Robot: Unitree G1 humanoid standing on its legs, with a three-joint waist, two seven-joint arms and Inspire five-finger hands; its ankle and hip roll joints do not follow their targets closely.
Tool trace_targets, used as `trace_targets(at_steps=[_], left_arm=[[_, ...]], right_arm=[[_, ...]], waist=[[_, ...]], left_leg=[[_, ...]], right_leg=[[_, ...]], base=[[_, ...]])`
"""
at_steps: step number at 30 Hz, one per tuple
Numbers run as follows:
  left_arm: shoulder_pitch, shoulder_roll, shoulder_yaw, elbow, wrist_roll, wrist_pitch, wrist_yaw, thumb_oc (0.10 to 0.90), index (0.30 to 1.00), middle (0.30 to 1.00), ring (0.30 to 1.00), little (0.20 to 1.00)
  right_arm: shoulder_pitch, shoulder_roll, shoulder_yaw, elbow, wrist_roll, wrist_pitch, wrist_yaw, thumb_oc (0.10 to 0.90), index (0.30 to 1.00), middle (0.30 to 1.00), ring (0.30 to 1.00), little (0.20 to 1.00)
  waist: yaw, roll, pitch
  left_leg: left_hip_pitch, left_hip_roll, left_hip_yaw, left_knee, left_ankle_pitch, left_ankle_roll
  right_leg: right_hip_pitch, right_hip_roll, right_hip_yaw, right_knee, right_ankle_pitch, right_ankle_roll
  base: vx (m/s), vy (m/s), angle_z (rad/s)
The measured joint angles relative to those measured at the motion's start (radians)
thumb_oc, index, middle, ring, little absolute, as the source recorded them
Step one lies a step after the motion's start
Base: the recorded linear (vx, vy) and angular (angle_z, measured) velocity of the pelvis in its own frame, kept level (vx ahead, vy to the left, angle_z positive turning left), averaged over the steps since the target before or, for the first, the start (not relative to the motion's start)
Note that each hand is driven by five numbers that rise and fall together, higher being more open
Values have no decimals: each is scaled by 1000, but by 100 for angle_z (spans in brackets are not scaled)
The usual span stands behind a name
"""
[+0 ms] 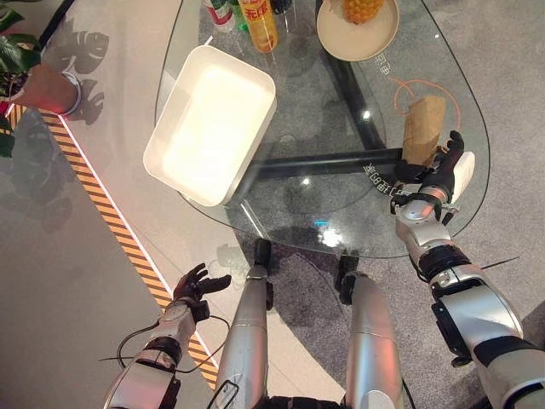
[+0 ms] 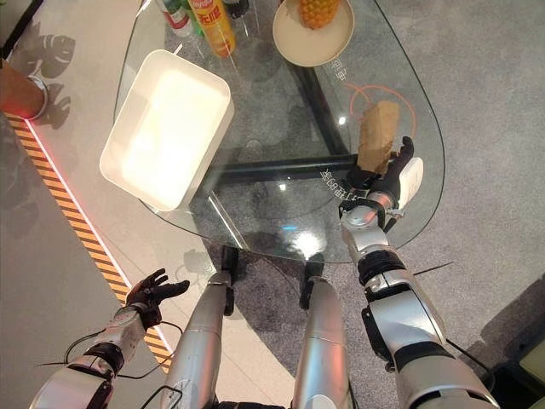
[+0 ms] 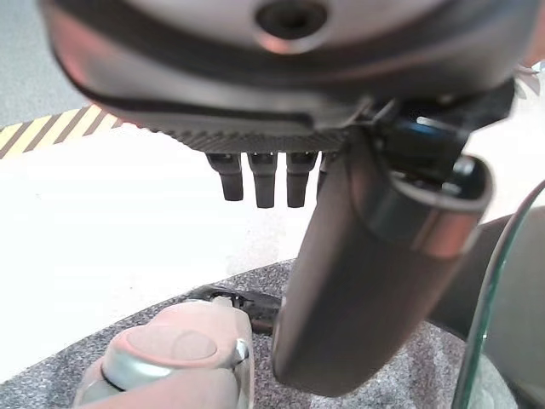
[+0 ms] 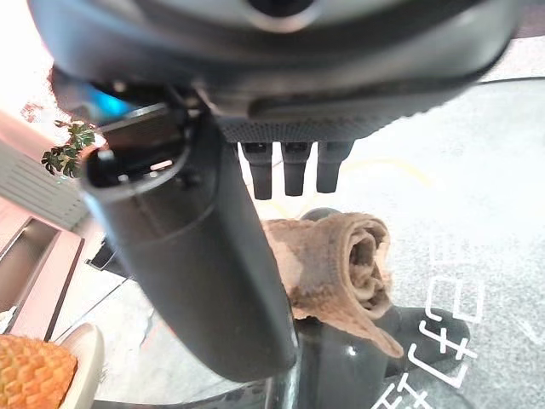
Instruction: Wipe the table with a cloth and put it in the basket.
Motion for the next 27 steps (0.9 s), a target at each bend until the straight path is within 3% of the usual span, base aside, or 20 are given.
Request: trace_targets(at_steps=[15, 17, 27], left_arm=[[-1, 0, -2, 0, 0, 1, -2, 800, 900, 900, 900, 900], [-1, 0, -3, 0, 0, 1, -2, 800, 900, 900, 900, 900], [-2, 0, -4, 1, 0, 1, -2, 800, 900, 900, 900, 900]], right_arm=[[-10, 0, 5, 43, 0, 48, 1, 800, 900, 900, 900, 900], [-10, 0, 5, 43, 0, 50, 2, 100, 300, 300, 300, 200], [-39, -15, 5, 88, 0, 79, 13, 100, 300, 300, 300, 200]], waist=[[16, 1, 0], [18, 1, 0], [20, 1, 0]], left_leg=[[-2, 0, -2, 1, 3, -4], [-3, 0, -2, 1, 3, -5], [-4, -1, -6, 0, 3, -5]], right_leg=[[-1, 0, -1, 2, -1, -1], [-1, 0, -1, 2, -1, -1], [-1, 0, -3, 3, -2, 1]], base=[[0, 0, 0], [0, 0, 0], [0, 0, 0]])
